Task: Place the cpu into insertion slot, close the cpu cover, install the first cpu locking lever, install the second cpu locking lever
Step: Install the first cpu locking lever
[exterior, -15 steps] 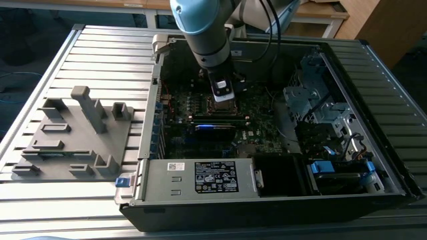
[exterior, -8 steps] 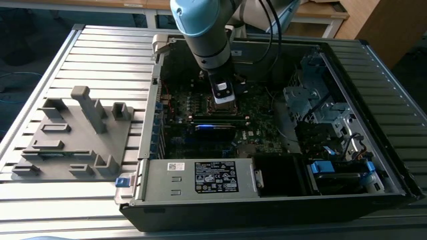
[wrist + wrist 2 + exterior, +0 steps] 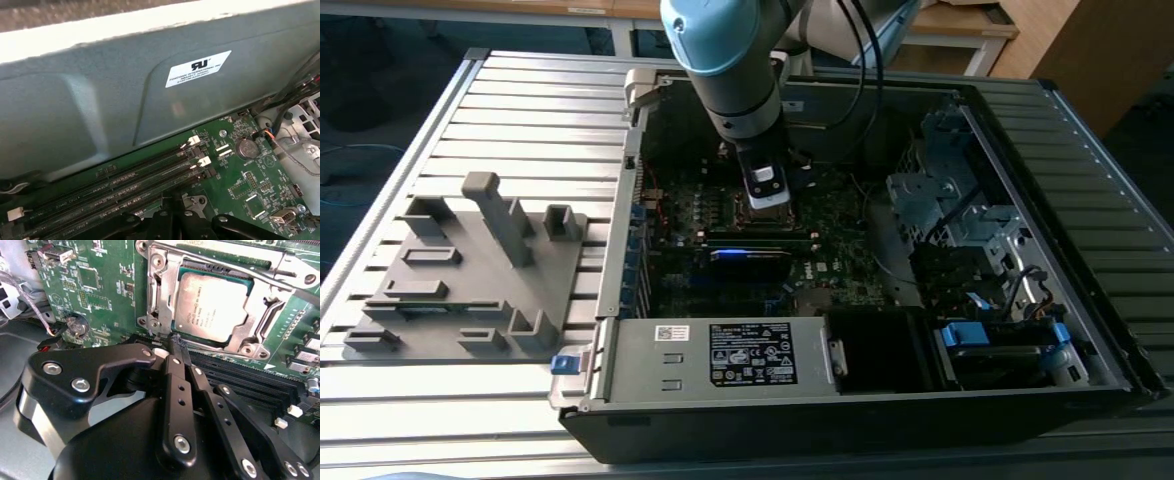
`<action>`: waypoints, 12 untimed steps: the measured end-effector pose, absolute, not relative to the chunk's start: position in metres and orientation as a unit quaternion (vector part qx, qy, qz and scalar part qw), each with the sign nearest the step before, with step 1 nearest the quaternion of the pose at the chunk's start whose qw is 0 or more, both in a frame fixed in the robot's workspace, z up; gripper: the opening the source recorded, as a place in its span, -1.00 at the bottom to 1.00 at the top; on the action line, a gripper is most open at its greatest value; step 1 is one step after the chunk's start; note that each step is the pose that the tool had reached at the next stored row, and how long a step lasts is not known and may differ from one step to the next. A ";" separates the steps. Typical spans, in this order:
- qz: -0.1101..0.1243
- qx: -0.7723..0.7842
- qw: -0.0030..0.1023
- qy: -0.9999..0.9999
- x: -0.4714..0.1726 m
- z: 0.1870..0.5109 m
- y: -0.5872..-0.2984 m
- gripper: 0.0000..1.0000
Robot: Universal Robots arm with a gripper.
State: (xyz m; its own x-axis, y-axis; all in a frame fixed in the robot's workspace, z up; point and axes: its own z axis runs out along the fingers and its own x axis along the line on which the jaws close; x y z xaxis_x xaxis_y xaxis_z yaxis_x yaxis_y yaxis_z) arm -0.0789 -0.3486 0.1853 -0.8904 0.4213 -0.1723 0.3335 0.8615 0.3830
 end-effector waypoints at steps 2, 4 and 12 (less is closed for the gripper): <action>0.174 0.197 0.126 0.956 -0.079 0.188 -0.348 -0.79; 0.174 0.197 0.126 0.956 -0.079 0.190 -0.348 -0.79; 0.174 0.197 0.126 0.956 -0.079 0.195 -0.347 -0.79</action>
